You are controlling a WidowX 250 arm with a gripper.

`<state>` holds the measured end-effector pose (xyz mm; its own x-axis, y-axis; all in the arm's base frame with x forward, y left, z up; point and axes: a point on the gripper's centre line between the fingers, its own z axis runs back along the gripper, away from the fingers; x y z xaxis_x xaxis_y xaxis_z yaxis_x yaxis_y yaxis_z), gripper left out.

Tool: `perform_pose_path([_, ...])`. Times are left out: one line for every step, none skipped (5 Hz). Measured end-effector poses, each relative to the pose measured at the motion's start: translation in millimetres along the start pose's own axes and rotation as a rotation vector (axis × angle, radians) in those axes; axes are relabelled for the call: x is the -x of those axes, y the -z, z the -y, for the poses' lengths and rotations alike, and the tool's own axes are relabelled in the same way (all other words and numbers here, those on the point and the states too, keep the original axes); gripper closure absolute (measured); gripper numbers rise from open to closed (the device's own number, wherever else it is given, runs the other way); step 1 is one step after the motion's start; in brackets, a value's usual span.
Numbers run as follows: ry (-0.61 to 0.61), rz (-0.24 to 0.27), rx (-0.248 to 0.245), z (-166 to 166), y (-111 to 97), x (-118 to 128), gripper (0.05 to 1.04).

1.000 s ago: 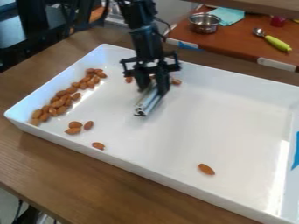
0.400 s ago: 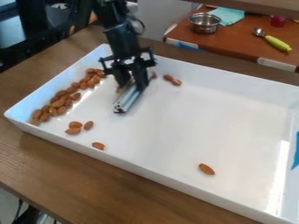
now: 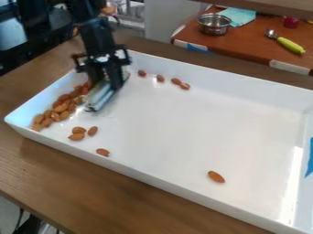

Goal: Sweep into pile

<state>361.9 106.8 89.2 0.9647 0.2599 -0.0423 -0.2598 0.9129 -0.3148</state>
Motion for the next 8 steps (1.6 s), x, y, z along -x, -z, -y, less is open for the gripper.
perform_pose_path([-0.017,0.004,0.061,2,-26,-2,0.695])
perform_pose_path([-0.025,0.015,0.169,28,-51,6,0.695])
perform_pose_path([0.006,0.059,0.248,71,-73,20,0.695])
perform_pose_path([0.048,0.025,0.263,119,-56,51,0.695])
perform_pose_path([0.059,0.058,0.233,154,-36,74,0.695])
perform_pose_path([0.088,0.067,0.184,194,2,93,0.695])
perform_pose_path([0.091,0.117,0.143,232,36,101,0.695])
perform_pose_path([0.083,0.109,0.097,249,73,109,0.695])
